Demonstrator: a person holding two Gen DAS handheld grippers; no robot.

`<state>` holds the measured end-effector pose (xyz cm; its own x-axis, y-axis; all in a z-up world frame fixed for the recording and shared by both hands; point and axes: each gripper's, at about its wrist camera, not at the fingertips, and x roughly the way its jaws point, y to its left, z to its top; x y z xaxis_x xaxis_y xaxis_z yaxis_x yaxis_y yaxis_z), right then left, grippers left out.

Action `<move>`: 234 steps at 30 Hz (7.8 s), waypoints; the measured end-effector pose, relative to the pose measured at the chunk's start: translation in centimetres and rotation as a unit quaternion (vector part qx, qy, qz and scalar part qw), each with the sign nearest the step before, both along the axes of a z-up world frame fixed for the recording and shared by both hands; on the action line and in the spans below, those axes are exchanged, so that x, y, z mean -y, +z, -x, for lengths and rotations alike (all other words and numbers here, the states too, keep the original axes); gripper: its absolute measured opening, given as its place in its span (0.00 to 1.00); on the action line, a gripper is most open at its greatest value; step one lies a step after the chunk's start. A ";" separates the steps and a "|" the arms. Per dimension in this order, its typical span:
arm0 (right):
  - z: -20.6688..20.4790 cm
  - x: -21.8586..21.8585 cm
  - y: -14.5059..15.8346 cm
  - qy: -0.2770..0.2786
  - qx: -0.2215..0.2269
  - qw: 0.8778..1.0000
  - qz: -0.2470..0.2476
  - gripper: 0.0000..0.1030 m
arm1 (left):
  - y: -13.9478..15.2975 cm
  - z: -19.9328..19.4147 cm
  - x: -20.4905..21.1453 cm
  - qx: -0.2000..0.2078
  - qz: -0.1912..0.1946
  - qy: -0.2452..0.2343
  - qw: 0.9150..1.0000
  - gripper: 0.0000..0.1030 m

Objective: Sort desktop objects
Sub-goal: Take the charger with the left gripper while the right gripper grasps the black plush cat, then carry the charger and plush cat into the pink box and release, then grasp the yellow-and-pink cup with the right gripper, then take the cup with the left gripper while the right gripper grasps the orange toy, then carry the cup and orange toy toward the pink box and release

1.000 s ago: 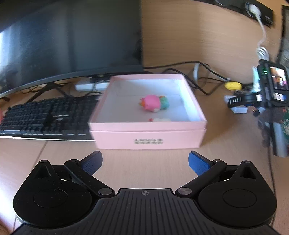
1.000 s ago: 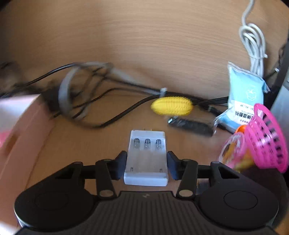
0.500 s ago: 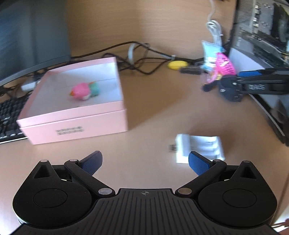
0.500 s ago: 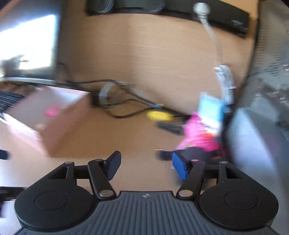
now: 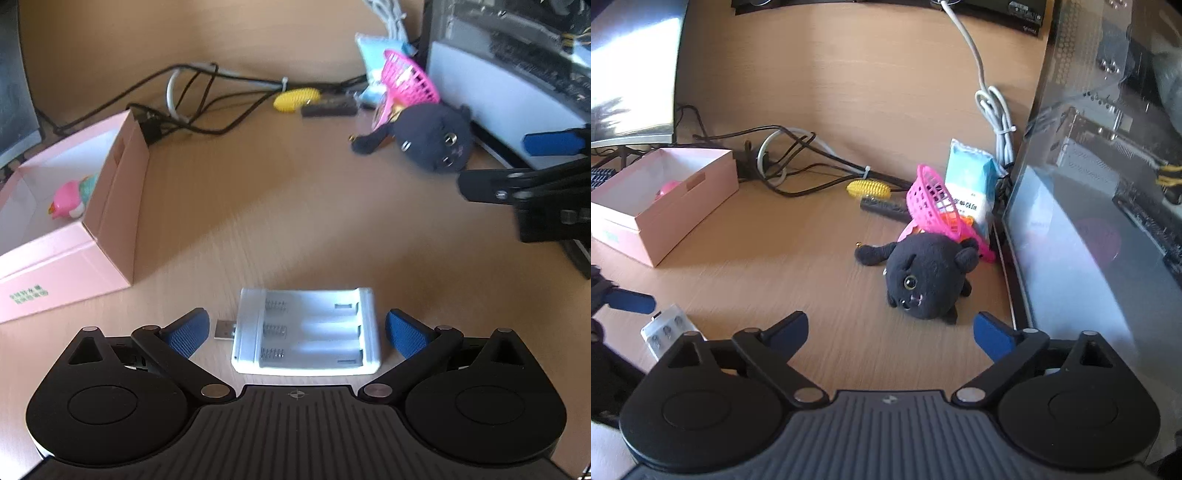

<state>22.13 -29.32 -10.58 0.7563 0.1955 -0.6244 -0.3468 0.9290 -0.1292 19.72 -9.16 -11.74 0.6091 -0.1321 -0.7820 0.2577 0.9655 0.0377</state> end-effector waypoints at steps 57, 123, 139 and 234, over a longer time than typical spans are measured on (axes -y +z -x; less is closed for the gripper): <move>2.7 -19.0 17.2 0.135 -0.006 0.952 -0.273 0.77 | 17.0 0.4 -23.2 0.274 0.005 0.027 0.961 0.98; -12.2 -3.8 -2.0 -0.102 0.028 0.992 0.064 0.52 | 3.4 5.4 -10.1 -0.008 0.009 0.040 0.999 1.00; -11.8 -4.1 0.2 -0.050 0.008 0.999 0.010 0.05 | 3.0 9.2 -11.9 -0.015 -0.008 0.015 1.000 1.00; 11.0 -18.9 9.8 0.178 0.025 0.983 -0.026 0.55 | 18.0 -3.2 -25.5 0.255 0.020 0.041 0.966 0.94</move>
